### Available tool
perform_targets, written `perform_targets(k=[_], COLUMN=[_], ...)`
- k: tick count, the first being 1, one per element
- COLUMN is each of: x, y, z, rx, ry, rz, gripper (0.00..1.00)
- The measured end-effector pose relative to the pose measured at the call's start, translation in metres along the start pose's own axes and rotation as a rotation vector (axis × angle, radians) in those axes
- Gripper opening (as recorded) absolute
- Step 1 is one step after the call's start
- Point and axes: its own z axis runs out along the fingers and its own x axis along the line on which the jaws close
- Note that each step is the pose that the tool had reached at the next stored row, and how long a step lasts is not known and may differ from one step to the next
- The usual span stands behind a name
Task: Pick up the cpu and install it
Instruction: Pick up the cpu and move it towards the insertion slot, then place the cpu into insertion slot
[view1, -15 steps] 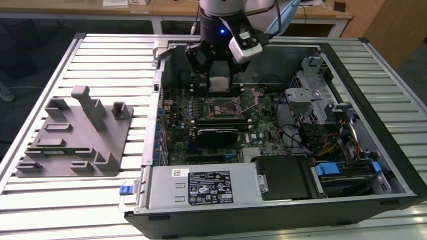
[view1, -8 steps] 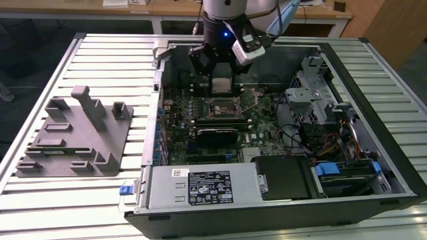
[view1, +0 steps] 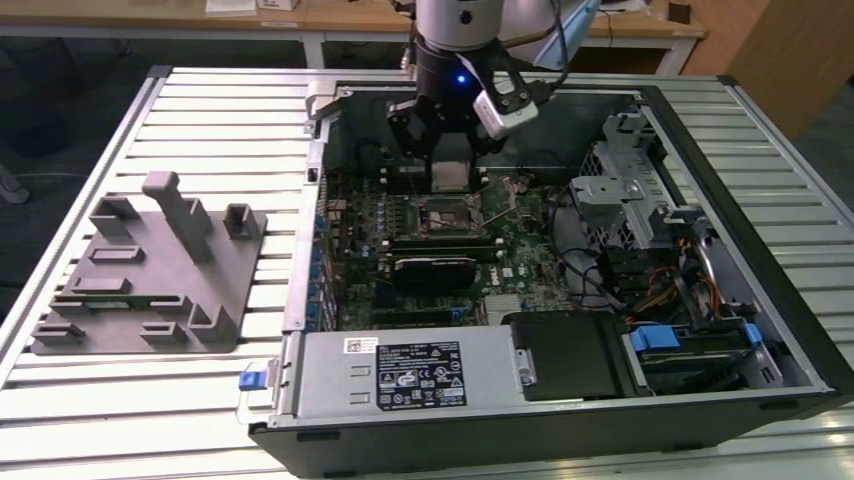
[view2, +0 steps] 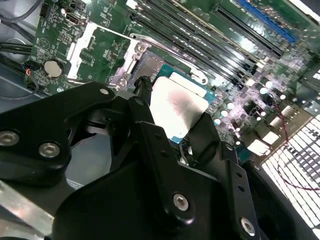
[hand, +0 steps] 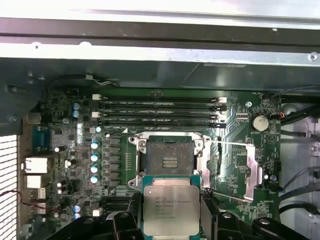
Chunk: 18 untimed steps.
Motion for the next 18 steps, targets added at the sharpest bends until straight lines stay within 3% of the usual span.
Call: perform_targets(k=[3,18], x=[-0.0019,-0.0022], y=[0.0006,0.0005], z=[0.0032,0.0034], rx=[-0.0001,0.0004], ry=[0.0055,0.0057], rz=[-0.002,0.007], gripper=[0.55,0.55])
